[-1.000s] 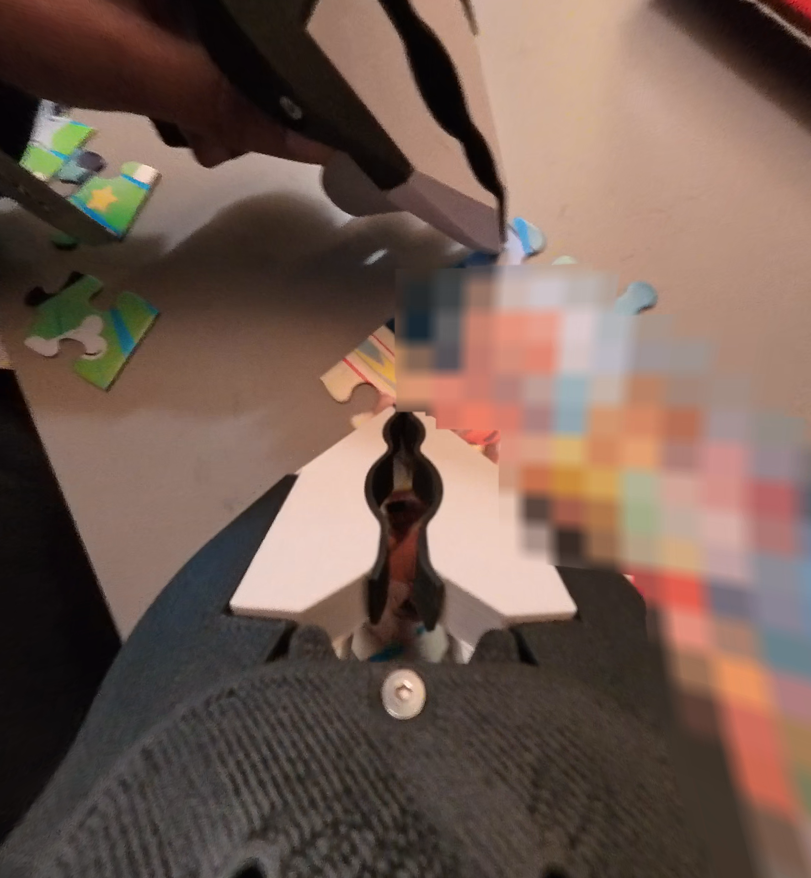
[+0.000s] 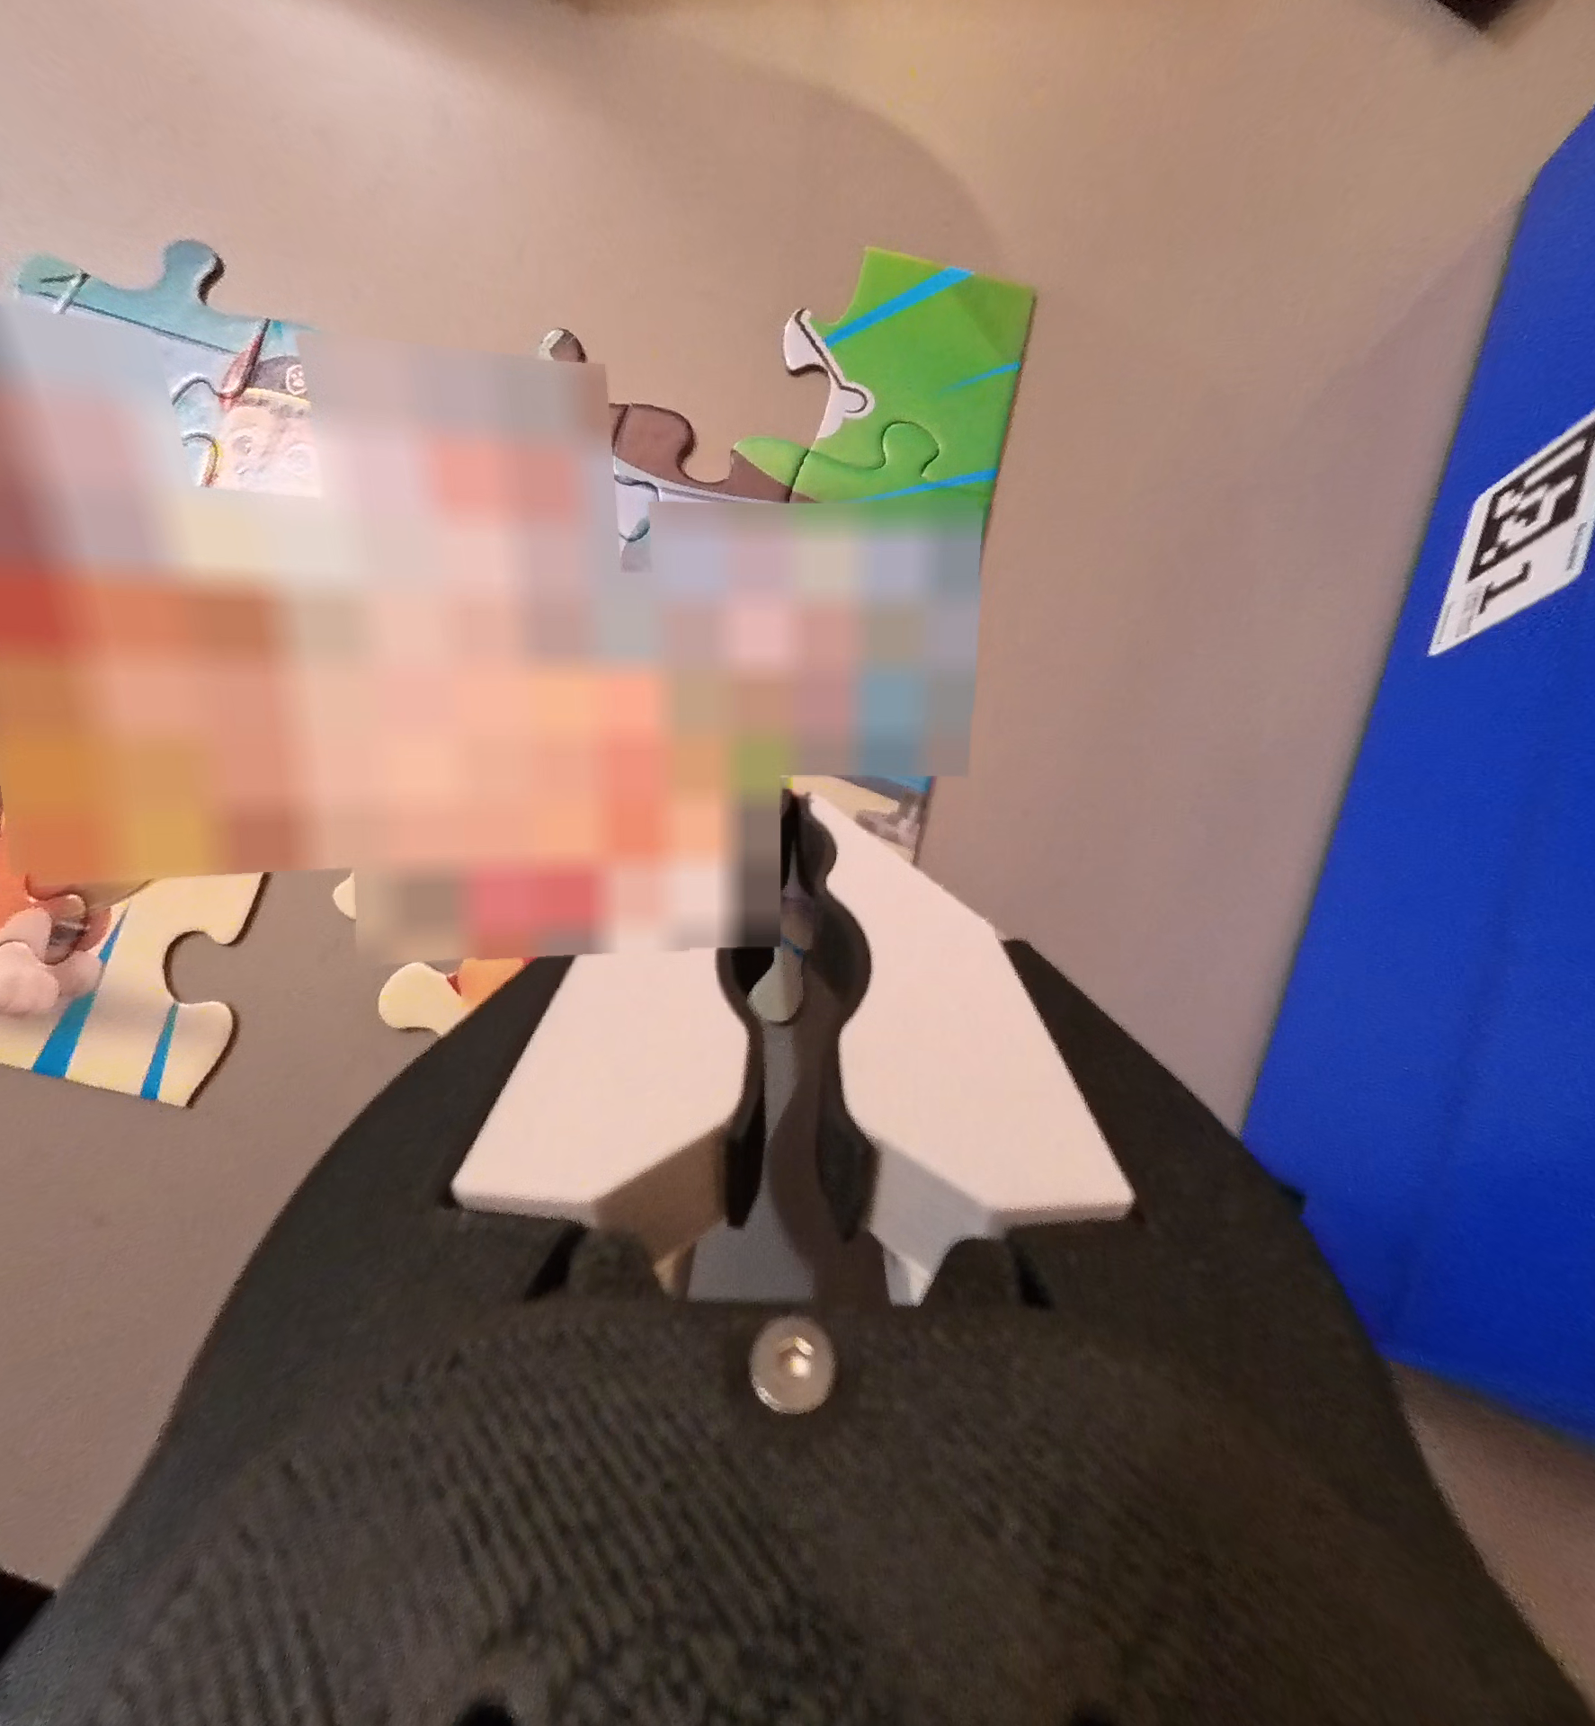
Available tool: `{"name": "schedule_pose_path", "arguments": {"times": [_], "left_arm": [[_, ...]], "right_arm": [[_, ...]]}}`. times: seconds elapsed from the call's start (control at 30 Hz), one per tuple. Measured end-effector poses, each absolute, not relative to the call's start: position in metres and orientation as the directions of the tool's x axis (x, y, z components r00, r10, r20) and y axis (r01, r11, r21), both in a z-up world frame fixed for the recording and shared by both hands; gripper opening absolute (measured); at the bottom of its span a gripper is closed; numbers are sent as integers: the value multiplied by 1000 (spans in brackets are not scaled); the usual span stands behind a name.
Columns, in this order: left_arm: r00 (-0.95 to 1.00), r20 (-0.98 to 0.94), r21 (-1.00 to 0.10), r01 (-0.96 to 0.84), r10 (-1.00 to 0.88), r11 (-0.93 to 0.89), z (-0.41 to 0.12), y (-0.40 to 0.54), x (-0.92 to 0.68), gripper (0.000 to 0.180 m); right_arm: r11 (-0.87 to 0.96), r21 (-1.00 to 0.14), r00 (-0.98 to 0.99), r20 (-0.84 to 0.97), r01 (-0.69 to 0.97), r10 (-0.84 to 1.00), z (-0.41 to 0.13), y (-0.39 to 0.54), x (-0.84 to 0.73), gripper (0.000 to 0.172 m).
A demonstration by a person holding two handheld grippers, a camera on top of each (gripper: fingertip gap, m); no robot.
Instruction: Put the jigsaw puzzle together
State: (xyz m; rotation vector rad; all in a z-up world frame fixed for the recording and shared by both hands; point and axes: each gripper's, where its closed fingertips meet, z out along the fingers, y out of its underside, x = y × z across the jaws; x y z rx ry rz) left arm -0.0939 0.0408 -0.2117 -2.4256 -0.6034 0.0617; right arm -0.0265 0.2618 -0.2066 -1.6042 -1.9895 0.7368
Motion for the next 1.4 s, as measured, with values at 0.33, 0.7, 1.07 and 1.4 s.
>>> {"name": "schedule_pose_path", "arguments": {"times": [0.33,0.7,1.07,1.4], "left_arm": [[893,60,-584,394,446,-710,-212,41,-108,0],[910,-11,-565,337,415,-753,-199,38,-88,3],[896,58,-605,382,440,-699,-183,33,-69,5],[881,45,-607,399,472,-687,-179,21,-68,6]], "right_arm": [[127,-681,-156,19,721,988,-202,277,-18,0],[-35,-689,-100,-155,724,983,-204,290,1,9],[-2,-687,-235,-251,727,939,-206,258,15,17],[41,-680,-263,-226,732,938,-206,245,14,15]]}}
